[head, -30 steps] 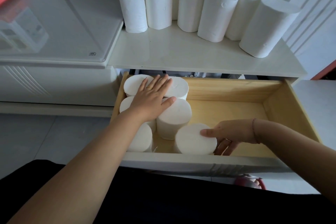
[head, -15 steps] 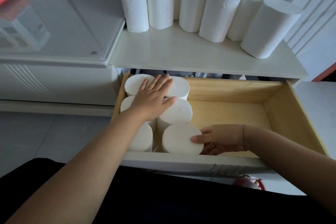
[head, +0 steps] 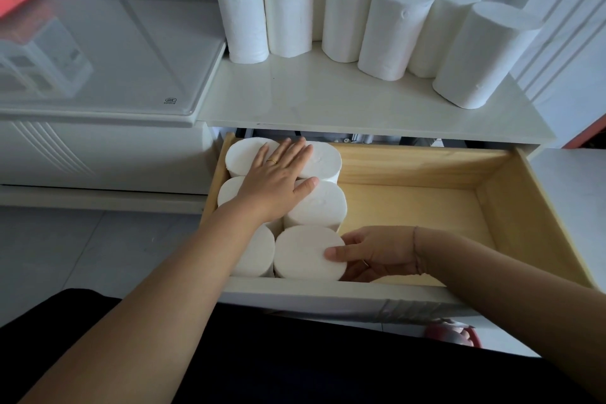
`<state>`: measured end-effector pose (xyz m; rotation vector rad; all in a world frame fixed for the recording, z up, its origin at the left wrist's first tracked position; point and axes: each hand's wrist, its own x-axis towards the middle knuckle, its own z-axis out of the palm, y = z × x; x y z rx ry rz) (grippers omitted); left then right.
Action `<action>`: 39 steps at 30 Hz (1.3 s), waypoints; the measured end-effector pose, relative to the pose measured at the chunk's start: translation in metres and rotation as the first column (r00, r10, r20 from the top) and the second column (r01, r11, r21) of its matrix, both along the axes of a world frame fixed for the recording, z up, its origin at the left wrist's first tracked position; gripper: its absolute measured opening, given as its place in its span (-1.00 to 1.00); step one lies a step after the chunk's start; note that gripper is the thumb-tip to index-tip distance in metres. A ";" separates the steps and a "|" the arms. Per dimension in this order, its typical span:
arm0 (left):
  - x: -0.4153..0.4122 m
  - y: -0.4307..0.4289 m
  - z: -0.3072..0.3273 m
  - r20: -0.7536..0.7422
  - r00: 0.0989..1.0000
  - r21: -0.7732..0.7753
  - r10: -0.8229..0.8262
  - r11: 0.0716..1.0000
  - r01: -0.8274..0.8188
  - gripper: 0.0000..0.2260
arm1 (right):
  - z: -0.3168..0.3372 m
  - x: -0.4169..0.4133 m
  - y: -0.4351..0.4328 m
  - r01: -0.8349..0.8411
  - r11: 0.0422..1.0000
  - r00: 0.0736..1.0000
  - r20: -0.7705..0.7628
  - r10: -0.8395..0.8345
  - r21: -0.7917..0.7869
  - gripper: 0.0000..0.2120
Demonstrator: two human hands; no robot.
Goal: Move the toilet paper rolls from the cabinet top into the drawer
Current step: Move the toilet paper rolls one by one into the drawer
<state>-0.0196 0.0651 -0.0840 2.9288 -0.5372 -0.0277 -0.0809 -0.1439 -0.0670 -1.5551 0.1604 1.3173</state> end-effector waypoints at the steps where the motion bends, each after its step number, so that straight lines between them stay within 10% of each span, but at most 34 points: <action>1: 0.000 0.000 0.000 -0.002 1.000 -0.002 0.002 1.000 -0.002 -0.45 | 0.000 0.000 0.000 -0.008 1.000 1.000 -0.003 0.008 -0.002 -0.65; 5: 0.002 -0.006 0.003 -0.033 0.999 -0.009 0.013 1.000 -0.014 -0.45 | 0.013 0.005 -0.002 -0.168 0.961 0.945 0.244 0.220 -0.218 -0.60; 8: 0.003 -0.016 0.005 -0.048 0.999 0.004 0.018 1.000 -0.017 -0.44 | 0.034 0.027 -0.021 0.102 0.916 0.657 0.718 0.231 -0.388 -0.68; 12: 0.003 -0.035 0.006 -0.045 0.998 0.020 -0.038 0.999 0.039 -0.43 | 0.055 0.064 -0.074 0.669 0.742 0.204 0.971 -0.126 -0.044 -0.72; 15: 0.005 -0.043 0.005 -0.041 0.998 0.016 -0.051 0.999 0.052 -0.41 | 0.054 0.094 -0.109 0.799 0.593 0.042 0.975 -0.216 0.097 -0.45; 21: 0.008 -0.051 0.002 -0.018 0.999 0.007 -0.050 0.999 0.051 -0.37 | 0.055 0.153 -0.147 0.816 0.561 0.108 0.914 -0.392 0.144 -0.02; 39: 0.006 -0.050 0.001 0.024 0.999 -0.002 -0.046 0.999 0.046 -0.34 | 0.060 0.171 -0.102 0.664 0.702 0.089 0.906 -0.414 0.256 0.08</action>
